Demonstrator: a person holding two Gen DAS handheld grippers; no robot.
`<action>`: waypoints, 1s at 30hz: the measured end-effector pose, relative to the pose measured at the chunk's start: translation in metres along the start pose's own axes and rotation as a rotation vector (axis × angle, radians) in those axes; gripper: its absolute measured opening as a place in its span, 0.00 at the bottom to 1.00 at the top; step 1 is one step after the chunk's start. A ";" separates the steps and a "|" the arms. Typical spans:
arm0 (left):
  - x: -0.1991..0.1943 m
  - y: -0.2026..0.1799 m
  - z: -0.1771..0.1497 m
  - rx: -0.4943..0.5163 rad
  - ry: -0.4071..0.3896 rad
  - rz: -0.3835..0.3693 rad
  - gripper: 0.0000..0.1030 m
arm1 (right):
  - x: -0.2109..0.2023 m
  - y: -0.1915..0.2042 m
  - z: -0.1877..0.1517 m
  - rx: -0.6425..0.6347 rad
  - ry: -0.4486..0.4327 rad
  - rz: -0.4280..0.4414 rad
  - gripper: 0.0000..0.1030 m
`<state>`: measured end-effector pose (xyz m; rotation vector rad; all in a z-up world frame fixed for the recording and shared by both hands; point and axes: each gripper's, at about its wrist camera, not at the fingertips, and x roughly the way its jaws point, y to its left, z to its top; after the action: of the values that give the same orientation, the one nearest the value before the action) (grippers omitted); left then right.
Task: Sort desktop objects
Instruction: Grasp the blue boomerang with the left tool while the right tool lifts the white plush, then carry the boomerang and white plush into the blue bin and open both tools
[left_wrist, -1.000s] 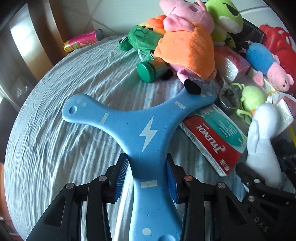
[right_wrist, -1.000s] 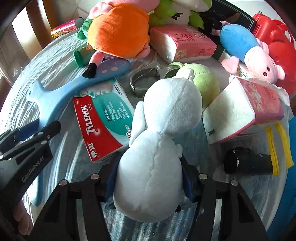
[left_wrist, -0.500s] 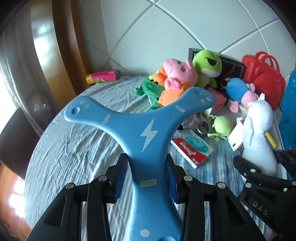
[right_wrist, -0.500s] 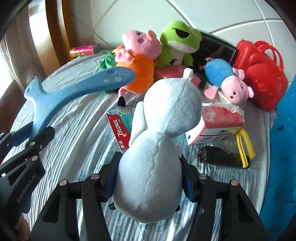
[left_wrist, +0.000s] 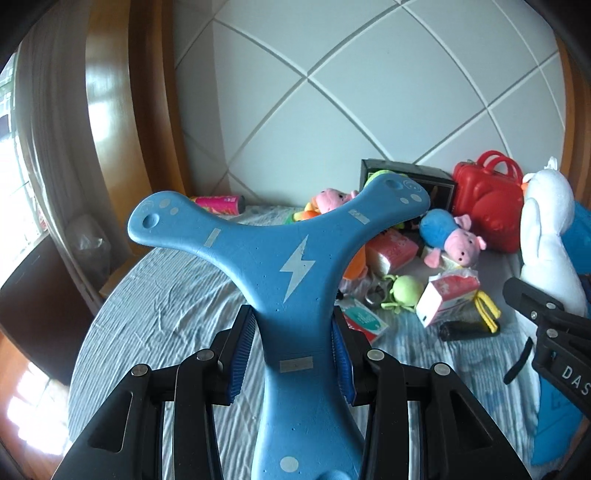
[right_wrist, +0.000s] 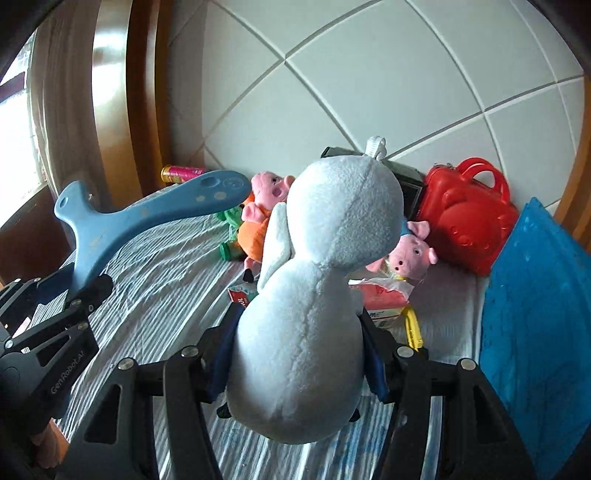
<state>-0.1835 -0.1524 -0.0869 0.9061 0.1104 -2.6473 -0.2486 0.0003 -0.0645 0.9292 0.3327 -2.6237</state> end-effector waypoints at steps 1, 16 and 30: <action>-0.005 -0.001 0.001 0.007 -0.010 -0.020 0.38 | -0.009 -0.003 0.001 0.015 -0.007 -0.017 0.56; -0.093 -0.081 0.028 0.095 -0.161 -0.312 0.38 | -0.145 -0.087 -0.010 0.195 -0.153 -0.322 0.56; -0.201 -0.308 0.019 0.220 -0.235 -0.569 0.38 | -0.259 -0.295 -0.115 0.363 -0.201 -0.580 0.56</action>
<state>-0.1511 0.1924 0.0394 0.6925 0.0193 -3.3302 -0.1091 0.3687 0.0463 0.7387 0.0756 -3.3632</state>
